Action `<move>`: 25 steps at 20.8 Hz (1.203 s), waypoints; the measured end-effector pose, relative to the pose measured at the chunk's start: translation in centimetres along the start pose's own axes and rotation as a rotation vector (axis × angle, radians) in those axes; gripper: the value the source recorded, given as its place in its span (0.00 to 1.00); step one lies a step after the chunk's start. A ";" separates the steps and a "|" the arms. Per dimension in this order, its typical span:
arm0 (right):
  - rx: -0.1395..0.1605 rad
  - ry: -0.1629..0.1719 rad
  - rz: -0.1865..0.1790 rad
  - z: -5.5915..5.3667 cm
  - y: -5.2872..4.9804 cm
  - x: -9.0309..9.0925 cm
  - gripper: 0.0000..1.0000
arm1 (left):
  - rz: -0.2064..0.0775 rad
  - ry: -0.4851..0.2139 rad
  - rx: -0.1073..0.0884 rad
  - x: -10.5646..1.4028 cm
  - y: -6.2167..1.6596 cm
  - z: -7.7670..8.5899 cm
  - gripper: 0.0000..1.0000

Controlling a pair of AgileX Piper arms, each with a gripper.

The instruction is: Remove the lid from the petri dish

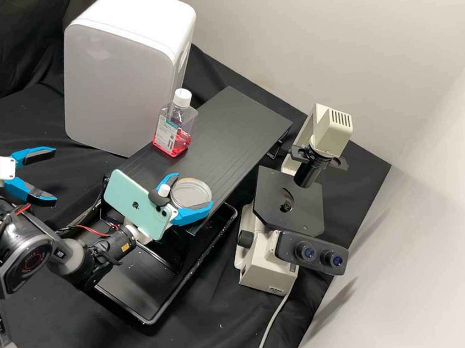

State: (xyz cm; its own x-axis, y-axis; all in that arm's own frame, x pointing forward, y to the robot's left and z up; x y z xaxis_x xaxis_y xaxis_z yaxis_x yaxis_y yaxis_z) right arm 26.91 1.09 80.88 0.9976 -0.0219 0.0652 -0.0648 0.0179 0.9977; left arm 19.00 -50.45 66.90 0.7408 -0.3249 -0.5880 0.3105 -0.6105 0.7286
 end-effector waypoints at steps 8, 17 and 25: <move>0.000 0.000 0.000 0.0 0.0 0.0 0.00 | 0.000 0.000 0.000 0.0 0.00 0.0 1.00; 0.001 0.007 0.007 -0.2 0.2 -0.1 0.00 | 0.003 0.000 -0.002 0.1 0.03 0.1 1.00; 0.013 0.075 0.050 -1.6 1.5 -1.2 0.00 | 0.005 0.003 -0.004 0.1 0.06 0.1 1.00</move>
State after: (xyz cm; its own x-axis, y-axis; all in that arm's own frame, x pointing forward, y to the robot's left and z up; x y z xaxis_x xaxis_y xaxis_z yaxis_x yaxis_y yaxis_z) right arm 25.65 2.77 82.32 0.9920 0.0534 0.1142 -0.1145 0.0036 0.9934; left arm 19.01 -50.62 66.83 0.7443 -0.3260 -0.5829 0.3089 -0.6058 0.7332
